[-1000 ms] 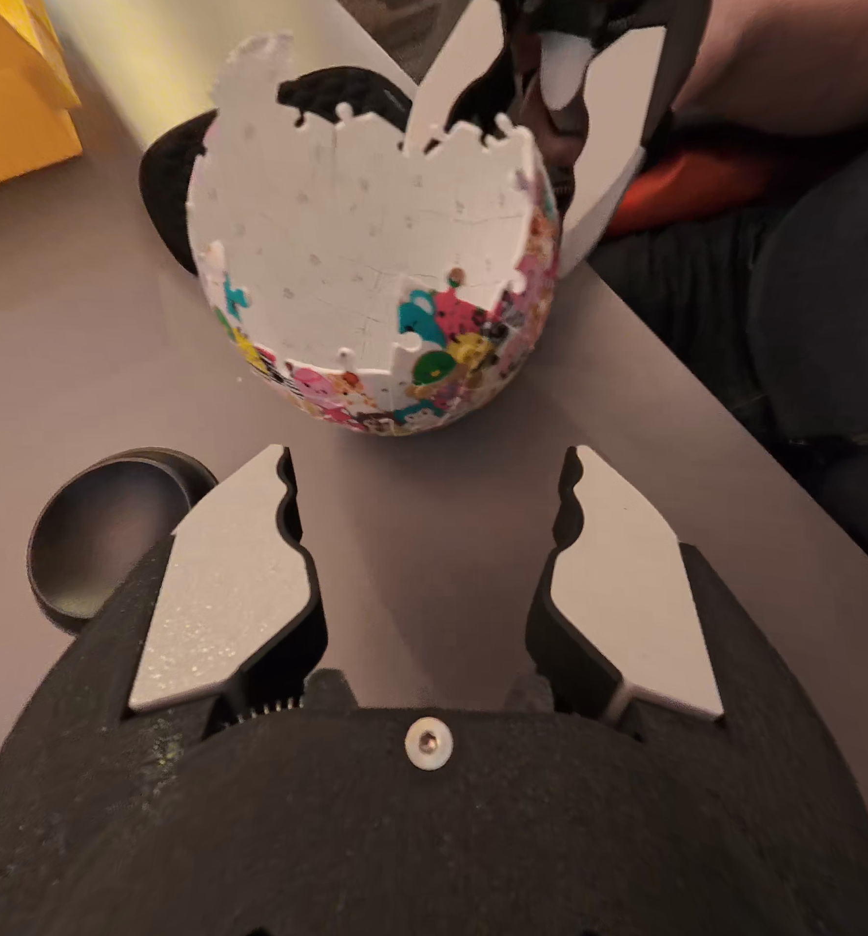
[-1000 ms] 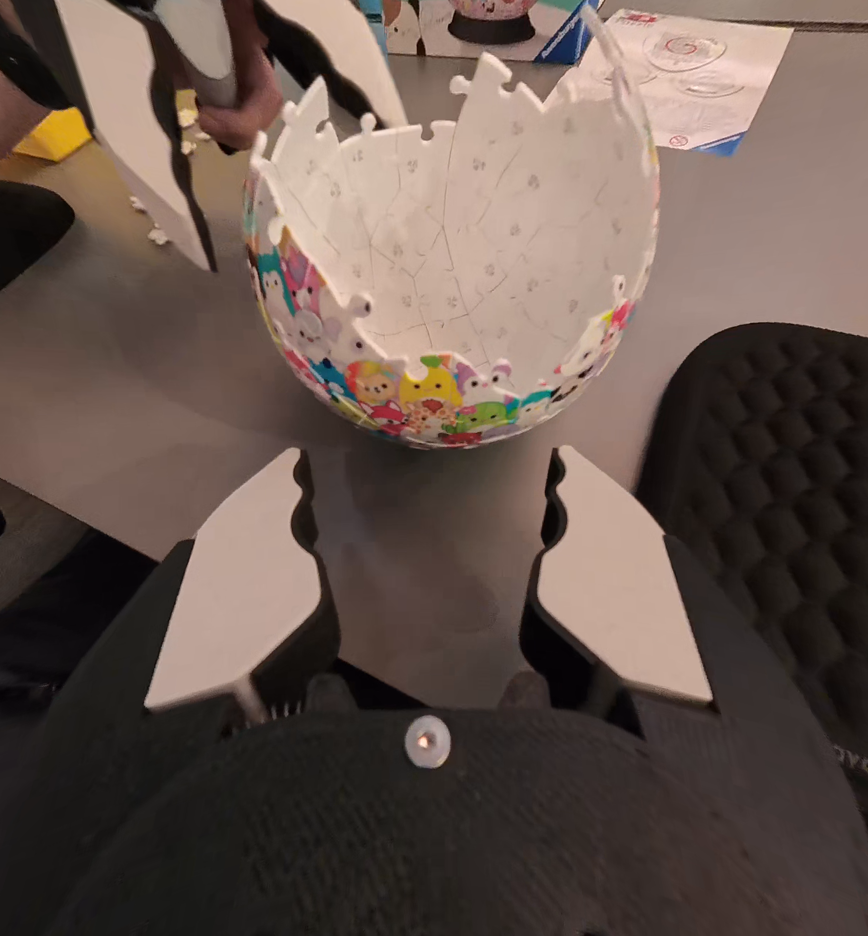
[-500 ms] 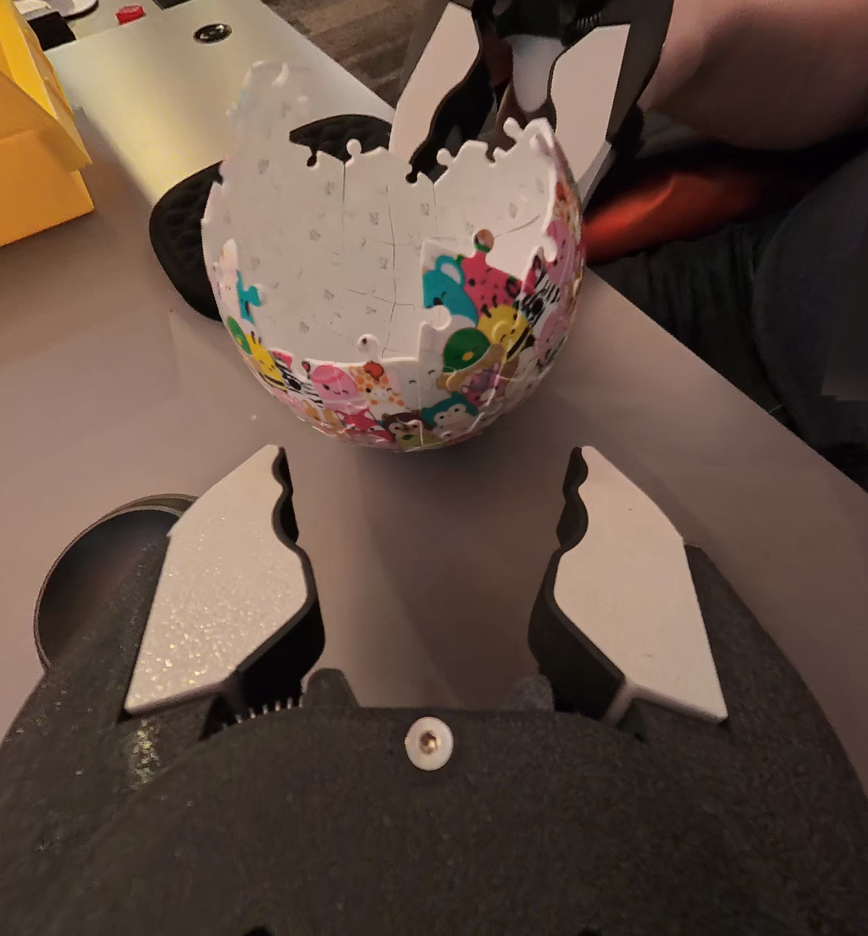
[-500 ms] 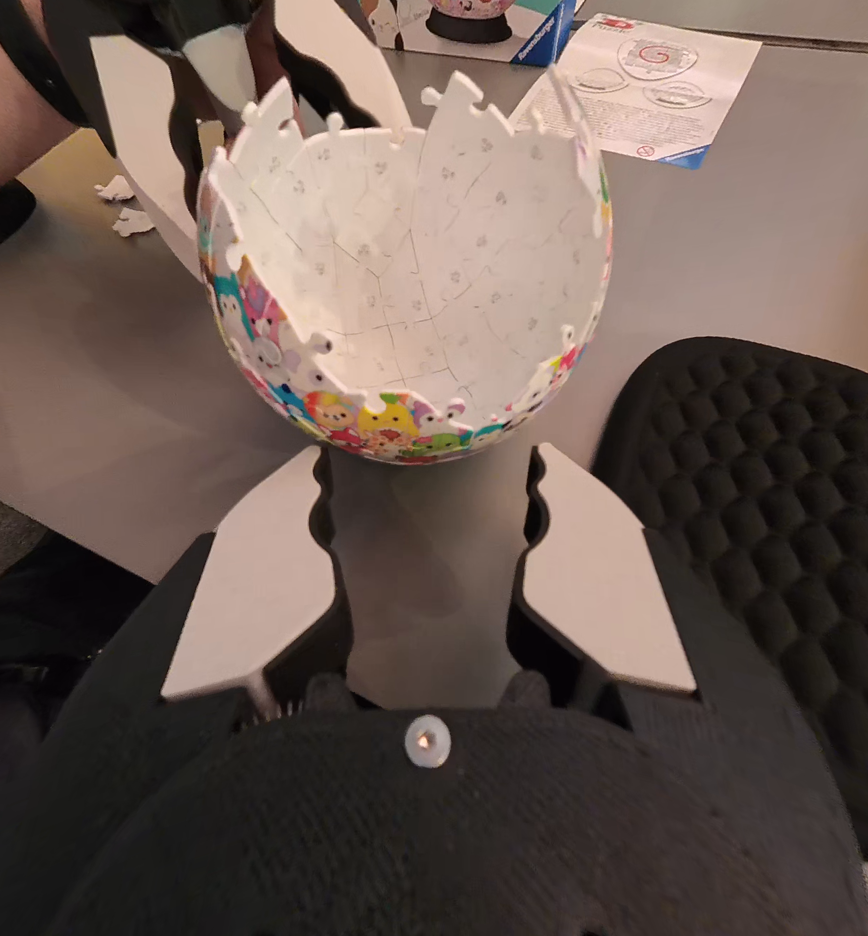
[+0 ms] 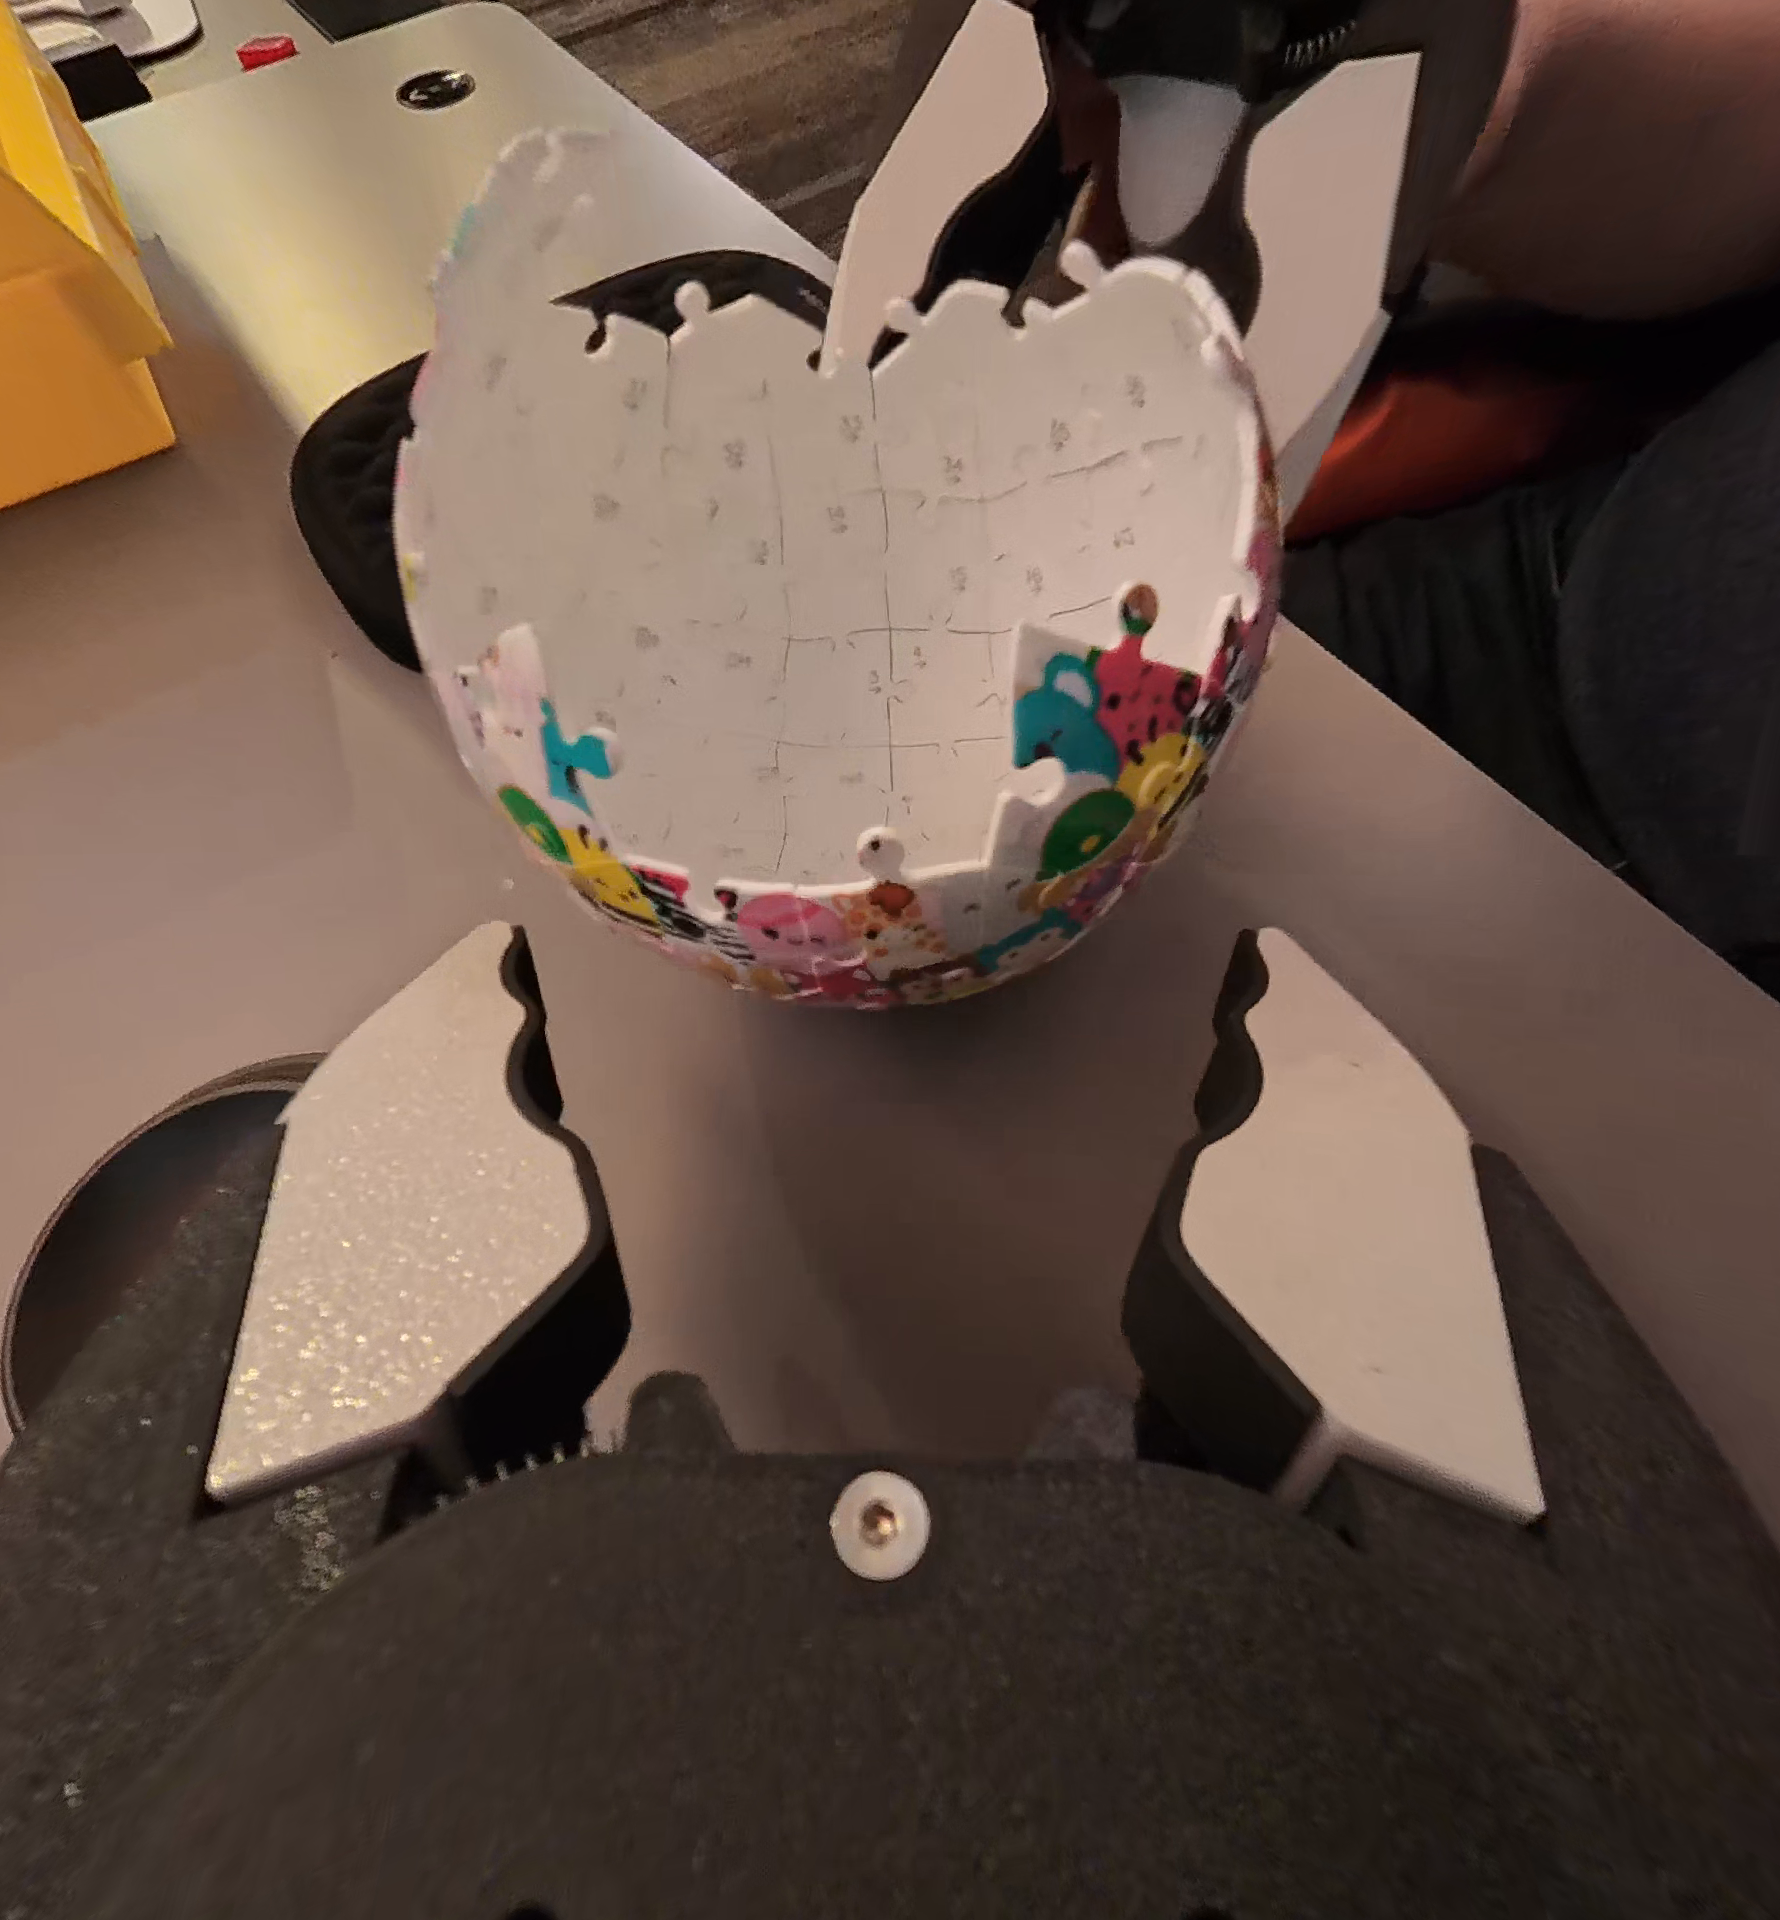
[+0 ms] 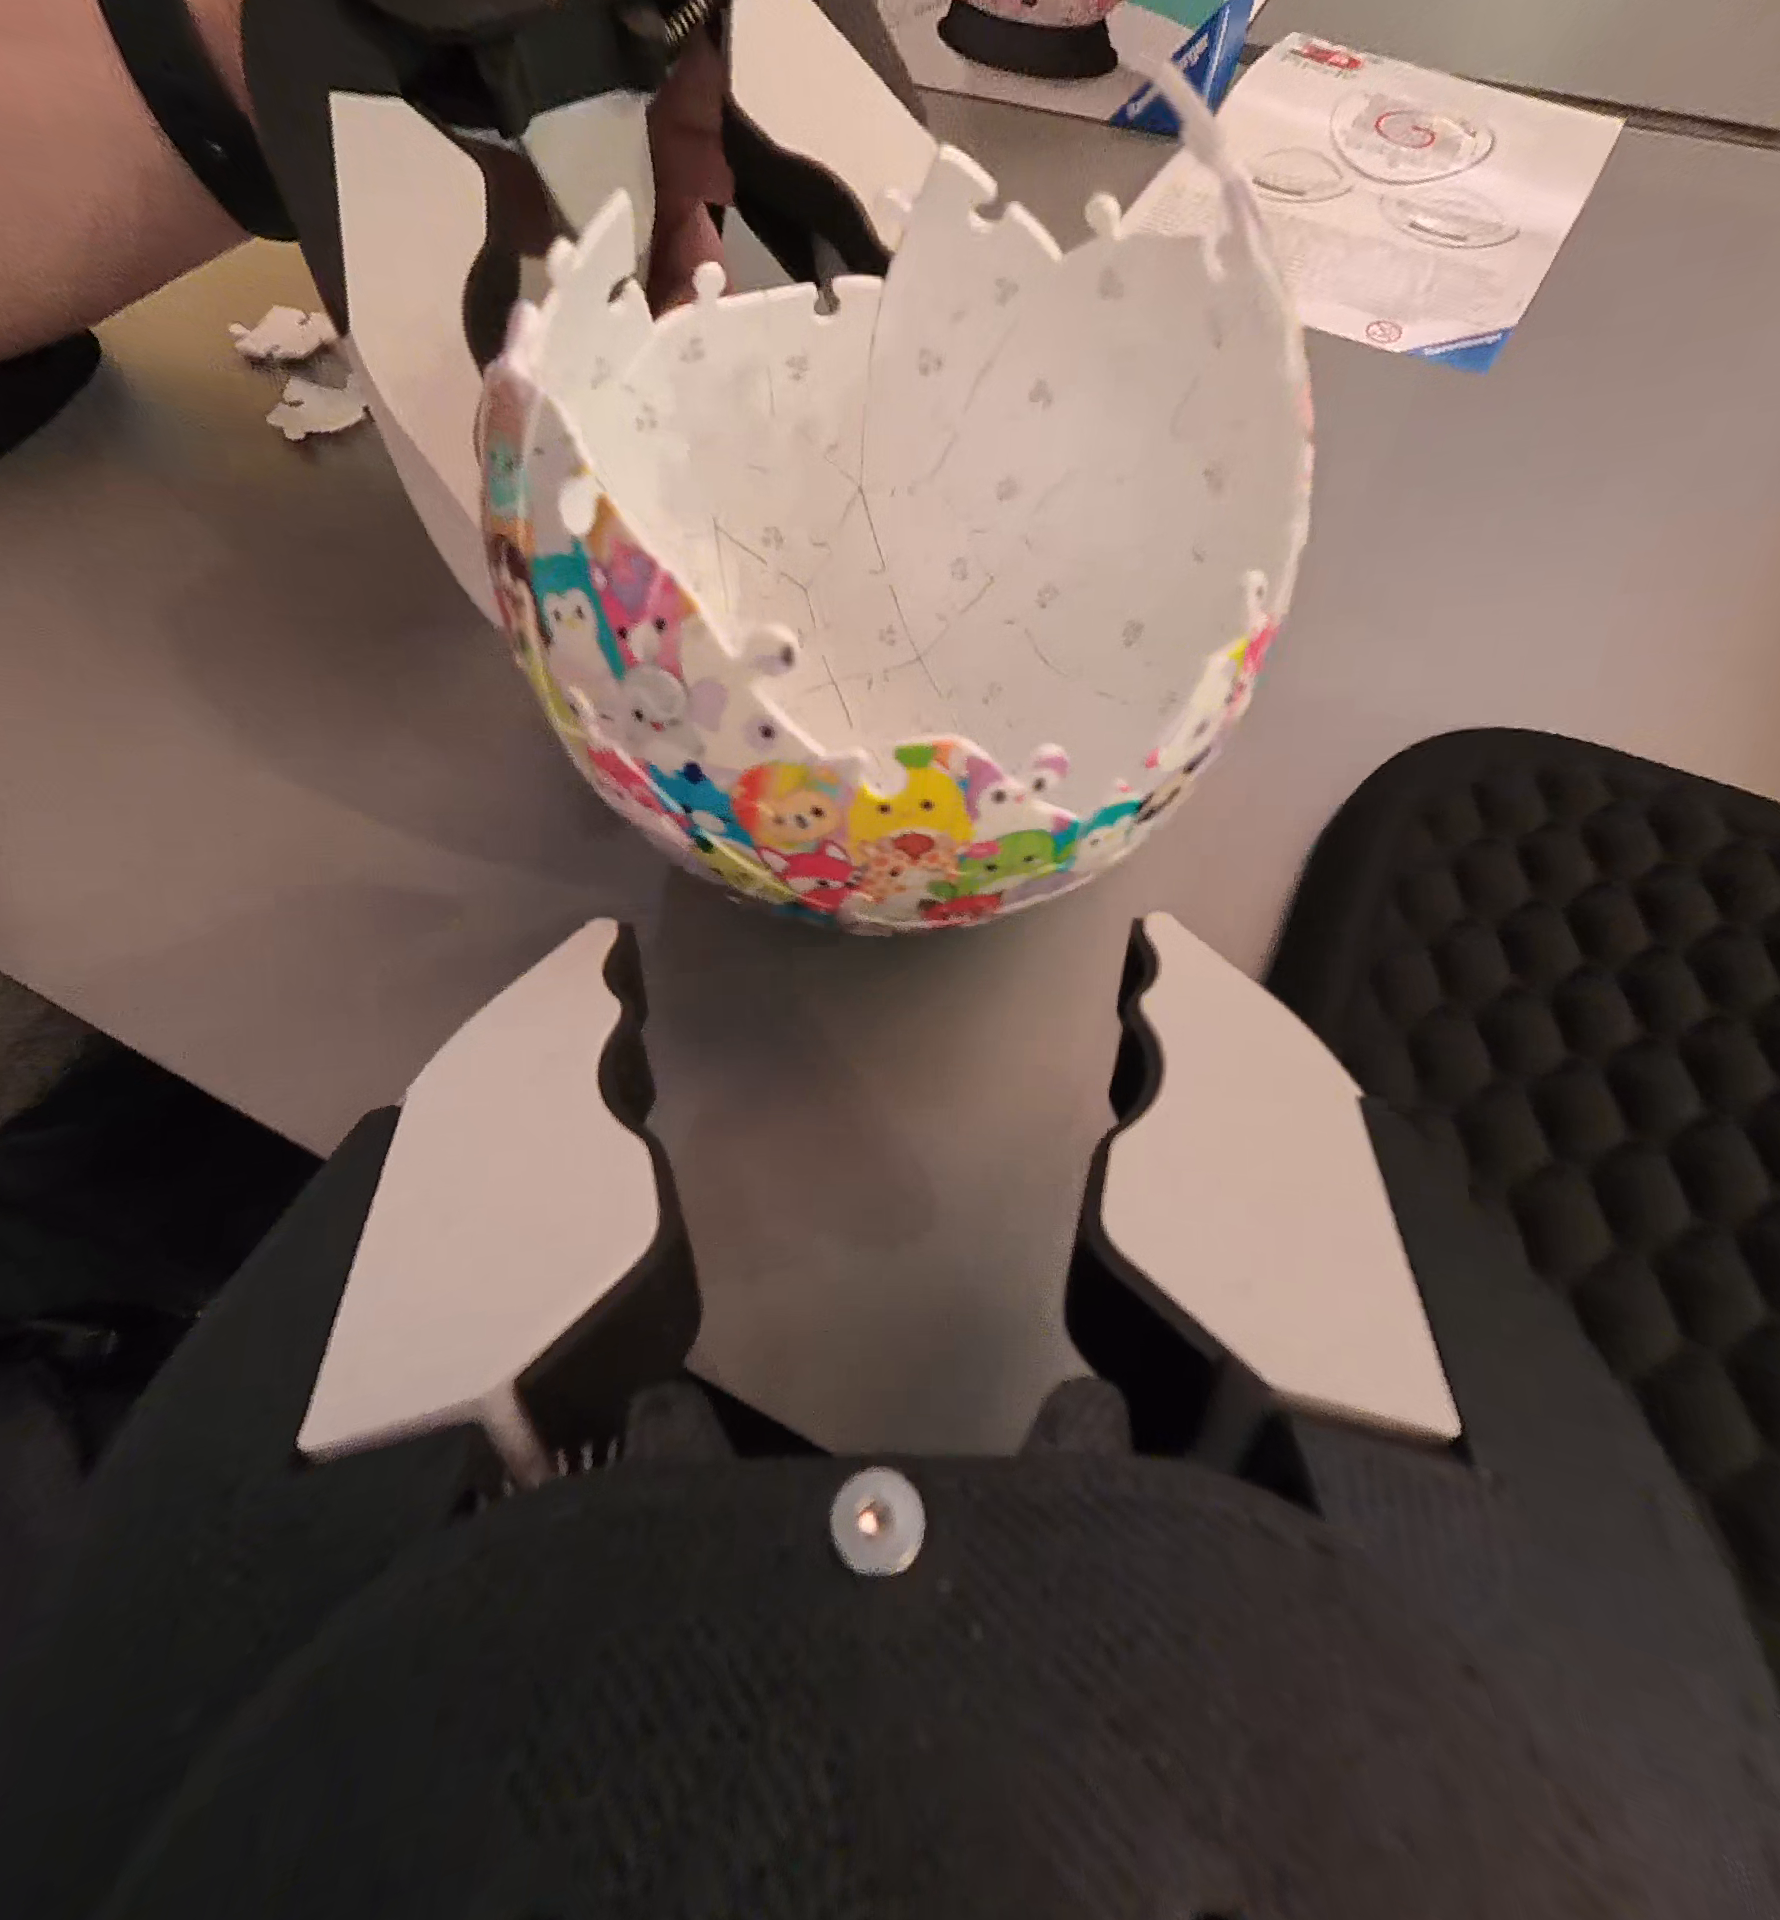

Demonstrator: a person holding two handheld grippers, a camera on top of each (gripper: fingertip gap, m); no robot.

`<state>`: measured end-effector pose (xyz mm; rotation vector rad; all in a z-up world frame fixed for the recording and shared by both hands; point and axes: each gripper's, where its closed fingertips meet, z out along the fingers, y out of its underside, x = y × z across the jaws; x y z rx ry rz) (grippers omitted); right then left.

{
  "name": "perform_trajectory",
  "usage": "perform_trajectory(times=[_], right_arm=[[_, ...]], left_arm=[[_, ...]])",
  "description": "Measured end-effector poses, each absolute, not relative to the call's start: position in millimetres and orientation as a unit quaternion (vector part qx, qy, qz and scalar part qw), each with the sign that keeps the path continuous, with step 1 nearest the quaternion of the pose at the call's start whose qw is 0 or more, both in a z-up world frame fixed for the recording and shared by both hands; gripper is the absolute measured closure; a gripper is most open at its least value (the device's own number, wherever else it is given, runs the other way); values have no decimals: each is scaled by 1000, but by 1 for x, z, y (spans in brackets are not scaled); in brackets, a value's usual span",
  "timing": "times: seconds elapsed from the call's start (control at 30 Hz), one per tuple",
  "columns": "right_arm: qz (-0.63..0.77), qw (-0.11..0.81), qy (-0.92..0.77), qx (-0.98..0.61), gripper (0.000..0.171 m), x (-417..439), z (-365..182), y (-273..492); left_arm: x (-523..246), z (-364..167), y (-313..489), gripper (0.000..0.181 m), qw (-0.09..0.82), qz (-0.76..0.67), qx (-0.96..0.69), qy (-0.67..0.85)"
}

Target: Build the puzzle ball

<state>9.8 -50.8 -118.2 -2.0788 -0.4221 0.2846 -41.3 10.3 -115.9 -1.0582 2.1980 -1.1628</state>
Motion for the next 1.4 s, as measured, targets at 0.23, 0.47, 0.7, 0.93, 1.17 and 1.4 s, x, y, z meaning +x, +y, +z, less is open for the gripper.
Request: perform_trajectory(times=[0.23,0.47,0.7,0.93,1.17,1.4], right_arm=[[107,476,-159,-858,80,6,-121,-39],[124,464,-164,-862,80,7,-127,-34],[137,466,-174,-857,81,8,-128,-31],[141,473,-192,-848,81,6,-118,-23],[138,468,-256,-835,81,5,-94,19],[172,429,-322,-826,81,9,-95,87]], left_arm=[[-35,-121,7,63,219,-423,-387,790],[-31,-124,7,68,228,-420,-386,789],[-28,-120,13,78,247,-423,-395,777],[-32,-108,19,78,264,-422,-401,769],[-36,-79,59,78,312,-398,-422,753],[-37,-71,120,78,347,-367,-469,725]])
